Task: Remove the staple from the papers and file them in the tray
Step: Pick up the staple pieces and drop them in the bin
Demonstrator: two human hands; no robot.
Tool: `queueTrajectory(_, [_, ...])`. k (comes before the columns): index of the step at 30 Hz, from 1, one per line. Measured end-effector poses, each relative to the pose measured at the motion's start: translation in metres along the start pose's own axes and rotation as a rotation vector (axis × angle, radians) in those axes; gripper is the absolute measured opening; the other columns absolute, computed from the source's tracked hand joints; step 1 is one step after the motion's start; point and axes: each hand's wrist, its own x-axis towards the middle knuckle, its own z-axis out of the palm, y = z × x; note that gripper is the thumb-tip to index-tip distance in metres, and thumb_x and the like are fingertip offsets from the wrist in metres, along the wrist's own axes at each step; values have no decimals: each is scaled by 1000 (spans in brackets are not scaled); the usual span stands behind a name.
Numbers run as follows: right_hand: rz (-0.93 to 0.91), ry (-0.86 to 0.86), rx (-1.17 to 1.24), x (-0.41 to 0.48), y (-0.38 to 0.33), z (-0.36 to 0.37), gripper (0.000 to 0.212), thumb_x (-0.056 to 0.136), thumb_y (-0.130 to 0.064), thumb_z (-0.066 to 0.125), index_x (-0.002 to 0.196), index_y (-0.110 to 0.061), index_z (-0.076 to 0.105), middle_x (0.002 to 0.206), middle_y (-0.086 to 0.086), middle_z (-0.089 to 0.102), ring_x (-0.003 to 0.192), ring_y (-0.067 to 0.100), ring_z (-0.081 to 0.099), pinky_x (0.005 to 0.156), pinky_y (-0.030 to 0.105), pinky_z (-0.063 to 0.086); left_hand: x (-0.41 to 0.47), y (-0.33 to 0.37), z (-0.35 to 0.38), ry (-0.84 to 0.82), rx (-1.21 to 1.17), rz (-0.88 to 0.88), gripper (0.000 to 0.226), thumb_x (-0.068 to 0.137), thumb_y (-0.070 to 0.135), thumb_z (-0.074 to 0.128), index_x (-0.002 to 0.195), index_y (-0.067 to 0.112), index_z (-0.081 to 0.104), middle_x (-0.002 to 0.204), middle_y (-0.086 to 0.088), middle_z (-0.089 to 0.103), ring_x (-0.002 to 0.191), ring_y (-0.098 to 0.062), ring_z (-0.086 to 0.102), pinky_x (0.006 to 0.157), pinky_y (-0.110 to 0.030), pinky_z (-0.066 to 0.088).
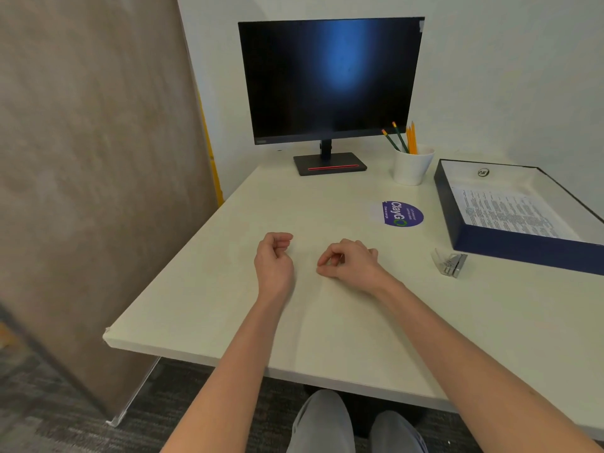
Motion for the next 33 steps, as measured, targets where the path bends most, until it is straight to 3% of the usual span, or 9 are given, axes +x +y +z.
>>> queueTrajectory(5, [-11, -8, 46, 0, 3, -5, 11, 87, -29, 61, 89, -30, 72, 95, -7, 62, 95, 9, 53, 91, 34, 24, 0, 1, 0, 15, -1, -8, 53, 72, -18, 26, 100, 7, 62, 103, -4, 61, 92, -11, 53, 76, -11, 40])
queueTrajectory(10, [-44, -12, 63, -3, 0, 1, 7, 79, -28, 71, 86, -26, 72, 72, -16, 55, 72, -6, 49, 86, 31, 25, -2, 4, -1, 20, 1, -1, 53, 71, -18, 26, 100, 6, 62, 102, -5, 61, 92, -12, 54, 75, -11, 41])
queueTrajectory(13, [-41, 20, 38, -1, -3, 4, 5, 76, -27, 72, 81, -26, 71, 68, -16, 55, 71, -5, 50, 86, 33, 28, -3, 3, -1, -30, 53, -9, 49, 75, -16, 29, 99, 10, 63, 101, -6, 60, 90, -13, 54, 73, -12, 40])
queueTrajectory(17, [-45, 17, 11, 1, -5, 4, 3, 79, -24, 69, 81, -22, 71, 69, -14, 55, 82, 8, 52, 89, 34, 30, 7, 1, -8, -257, 310, 92, 23, 88, 10, 49, 94, 19, 69, 97, -2, 64, 78, -13, 58, 73, -25, 47])
queueTrajectory(20, [-65, 15, -45, 2, -3, 8, 6, 84, -25, 63, 84, -23, 68, 83, -8, 56, 99, 17, 51, 90, 35, 30, 15, 3, -20, -409, 459, 169, 15, 84, 19, 61, 94, 22, 72, 92, 6, 65, 85, -14, 63, 85, -32, 50])
queueTrajectory(25, [-98, 5, -142, 1, 2, 10, 15, 93, -26, 51, 99, -20, 63, 96, -5, 43, 109, 22, 40, 92, 33, 27, 14, 3, -22, -471, 478, 242, 13, 79, 21, 72, 92, 21, 74, 94, 0, 60, 84, -15, 59, 83, -25, 46])
queueTrajectory(33, [-38, -16, -134, 4, 7, 9, 19, 97, -24, 41, 104, -16, 57, 109, 5, 48, 110, 25, 39, 95, 34, 30, 17, 6, -18, -508, 441, 259, 8, 75, 21, 78, 82, 21, 76, 91, -2, 62, 75, -11, 57, 78, -22, 45])
